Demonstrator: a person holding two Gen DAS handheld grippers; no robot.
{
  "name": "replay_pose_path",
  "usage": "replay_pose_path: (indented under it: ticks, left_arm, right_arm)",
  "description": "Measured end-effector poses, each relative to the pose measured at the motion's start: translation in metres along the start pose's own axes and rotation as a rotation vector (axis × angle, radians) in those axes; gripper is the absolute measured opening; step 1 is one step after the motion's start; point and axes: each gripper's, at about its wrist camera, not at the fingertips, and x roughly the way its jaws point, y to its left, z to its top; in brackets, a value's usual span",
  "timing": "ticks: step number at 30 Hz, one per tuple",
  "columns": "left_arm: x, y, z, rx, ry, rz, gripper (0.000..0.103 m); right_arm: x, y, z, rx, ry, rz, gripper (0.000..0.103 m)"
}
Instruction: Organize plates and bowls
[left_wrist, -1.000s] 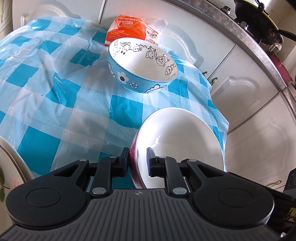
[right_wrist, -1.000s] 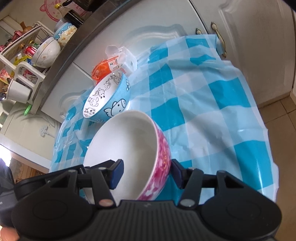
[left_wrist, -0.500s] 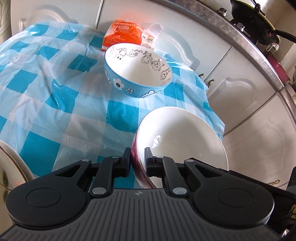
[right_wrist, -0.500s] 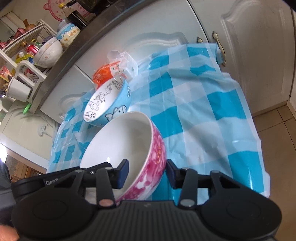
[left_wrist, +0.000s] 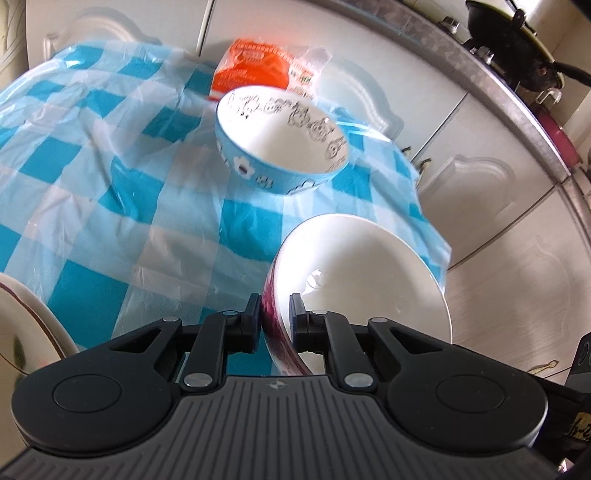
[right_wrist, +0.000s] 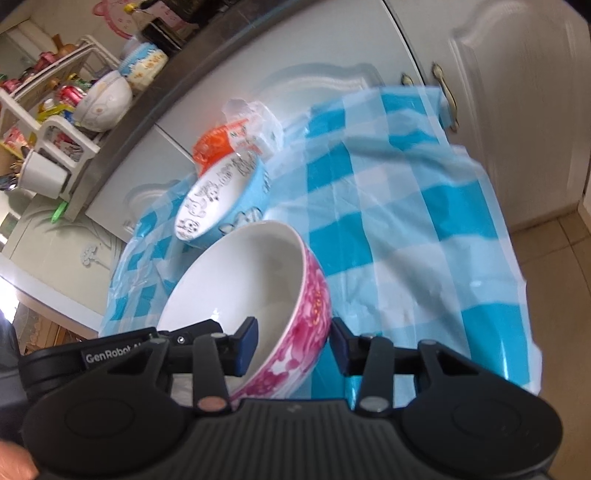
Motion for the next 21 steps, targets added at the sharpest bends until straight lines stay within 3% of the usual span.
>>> replay_pose_path:
  ticks: [7,11,15,19,21]
  left_arm:
    - [0.006,0.004,-0.008,0.010,0.007,0.007,0.010]
    - [0.003,0.005,-0.006,0.013,-0.002,-0.003,0.011]
    - [-0.009,0.009,-0.007,0.020,-0.014,-0.004,0.021]
    - [-0.029,0.016,-0.013,0.032,-0.012,-0.011,0.038]
    - [-0.042,0.016,-0.018,0.054,-0.016,-0.026,0.039]
  right_arm:
    - [0.006,-0.005,-0.009,-0.004,0.014,-0.010,0.043]
    - [0.003,-0.005,-0.008,0.008,0.017,0.012,0.051]
    - [-0.010,-0.005,-0.009,0.017,0.013,0.022,0.069]
    - [-0.028,-0.009,-0.016,0.022,0.028,0.035,0.072]
    - [-0.037,-0.009,-0.022,0.020,0.039,0.041,0.074]
